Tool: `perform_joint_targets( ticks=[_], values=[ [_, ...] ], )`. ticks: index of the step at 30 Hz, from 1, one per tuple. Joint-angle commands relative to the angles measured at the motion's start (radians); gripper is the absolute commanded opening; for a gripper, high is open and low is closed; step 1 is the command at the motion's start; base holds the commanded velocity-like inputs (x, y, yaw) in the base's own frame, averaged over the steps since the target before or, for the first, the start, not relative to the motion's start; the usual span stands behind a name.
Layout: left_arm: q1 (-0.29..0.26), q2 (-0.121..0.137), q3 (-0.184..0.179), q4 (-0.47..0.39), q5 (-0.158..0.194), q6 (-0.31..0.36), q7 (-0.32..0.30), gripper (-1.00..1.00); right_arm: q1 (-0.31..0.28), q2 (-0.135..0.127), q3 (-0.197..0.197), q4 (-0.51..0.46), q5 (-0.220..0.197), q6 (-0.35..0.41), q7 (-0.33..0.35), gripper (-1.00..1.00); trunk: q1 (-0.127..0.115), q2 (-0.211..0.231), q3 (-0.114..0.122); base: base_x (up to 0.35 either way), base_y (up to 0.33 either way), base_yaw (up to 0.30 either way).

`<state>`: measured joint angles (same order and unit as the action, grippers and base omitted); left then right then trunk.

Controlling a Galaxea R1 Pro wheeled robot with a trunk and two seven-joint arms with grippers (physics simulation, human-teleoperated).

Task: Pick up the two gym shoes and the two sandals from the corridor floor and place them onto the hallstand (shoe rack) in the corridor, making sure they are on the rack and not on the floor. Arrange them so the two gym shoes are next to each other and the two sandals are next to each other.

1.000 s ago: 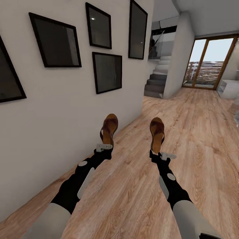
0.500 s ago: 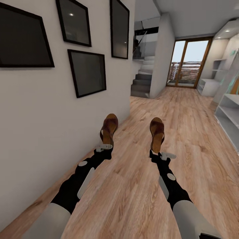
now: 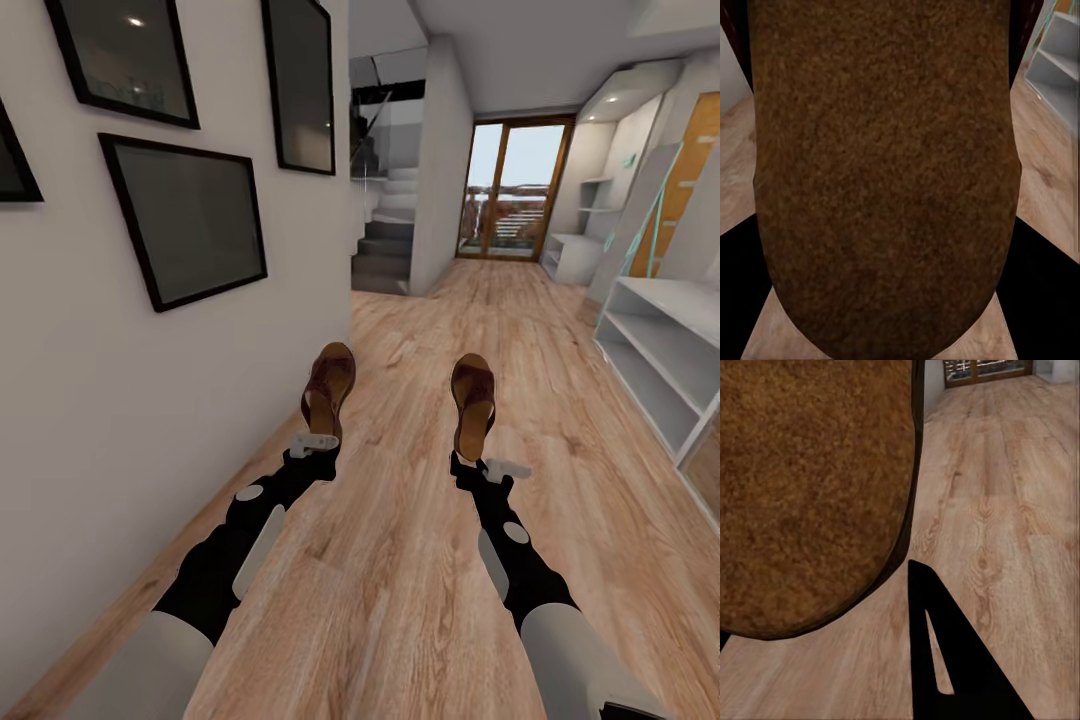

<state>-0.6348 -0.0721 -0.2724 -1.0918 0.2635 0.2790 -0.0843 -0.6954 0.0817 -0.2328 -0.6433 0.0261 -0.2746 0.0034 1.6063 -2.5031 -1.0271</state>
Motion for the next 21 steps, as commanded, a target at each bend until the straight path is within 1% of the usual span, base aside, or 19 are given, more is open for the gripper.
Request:
perform_joint_targets(
  ticks=[1,14,21],
  values=[
    [0.000,0.000,0.001,-0.002,0.008,0.006,-0.002,-1.00,-0.001,0.001,-0.003,0.001,0.003,-0.003,0.001,-1.00,0.000,0.000,-0.002,0.347,0.000,-0.210],
    [0.000,0.000,-0.001,-0.001,0.008,0.006,-0.002,-1.00,-0.001,0.001,-0.003,0.001,0.003,-0.003,0.001,-1.00,0.000,0.000,-0.019,0.347,-0.001,-0.182],
    [0.000,0.000,0.000,-0.001,0.008,0.006,-0.002,-1.00,-0.001,0.001,-0.003,0.001,0.003,-0.003,0.001,-1.00,0.000,0.000,-0.028,0.328,-0.096,-0.180]
  ],
)
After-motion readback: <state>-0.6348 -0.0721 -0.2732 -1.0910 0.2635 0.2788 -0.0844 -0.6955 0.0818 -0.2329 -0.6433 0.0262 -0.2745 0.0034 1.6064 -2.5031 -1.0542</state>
